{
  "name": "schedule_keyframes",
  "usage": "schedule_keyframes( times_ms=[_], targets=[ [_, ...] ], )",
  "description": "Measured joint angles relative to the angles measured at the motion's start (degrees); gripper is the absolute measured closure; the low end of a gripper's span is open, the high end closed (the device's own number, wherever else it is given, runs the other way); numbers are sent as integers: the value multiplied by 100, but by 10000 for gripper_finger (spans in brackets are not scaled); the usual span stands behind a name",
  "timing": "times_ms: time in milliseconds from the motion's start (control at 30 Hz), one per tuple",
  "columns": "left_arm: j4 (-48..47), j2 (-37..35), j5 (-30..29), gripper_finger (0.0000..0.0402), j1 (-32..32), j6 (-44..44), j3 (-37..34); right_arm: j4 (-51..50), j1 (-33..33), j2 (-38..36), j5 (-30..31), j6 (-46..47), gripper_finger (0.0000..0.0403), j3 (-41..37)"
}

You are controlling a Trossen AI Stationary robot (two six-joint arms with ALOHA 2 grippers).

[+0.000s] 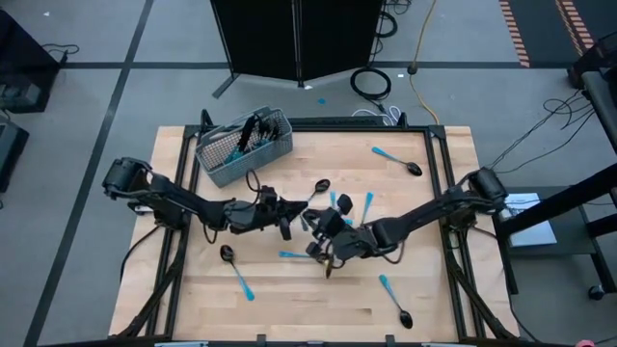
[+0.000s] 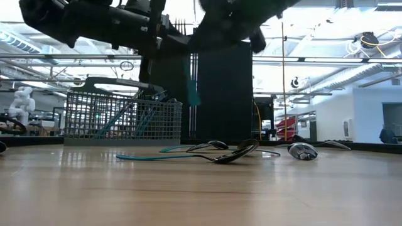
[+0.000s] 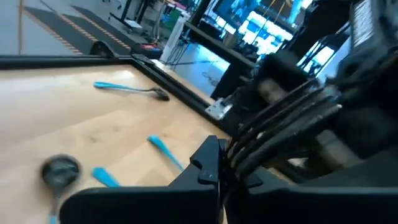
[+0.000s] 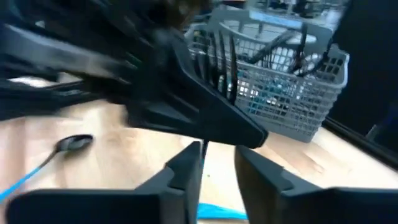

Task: Sort silverware
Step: Put the blue fork in the silverware rack

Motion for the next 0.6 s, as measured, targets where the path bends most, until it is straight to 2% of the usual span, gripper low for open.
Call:
schedule_keyframes(
  times_ms=[100, 300, 433, 533, 600],
  targets=[
    [-328, -358, -3, 401, 146, 450, -17, -544, 158, -489, -186, 54, 273, 11],
    [-1648, -1951, -11, 401, 812, 1236, -4, -1437, 636, -1254, -217, 195, 225, 9],
    [-3254, -2956, -31, 401, 1669, 1564, 405, -1778, 879, -1435, -60, 180, 217, 9],
    [-4328, -3203, 26, 401, 2450, 1834, 838, -1833, 950, -1436, 395, 47, 217, 4],
    [-4615, -3170, 368, 402, 2967, 1889, 1032, -1851, 945, -1436, 524, -47, 219, 4]
  ],
)
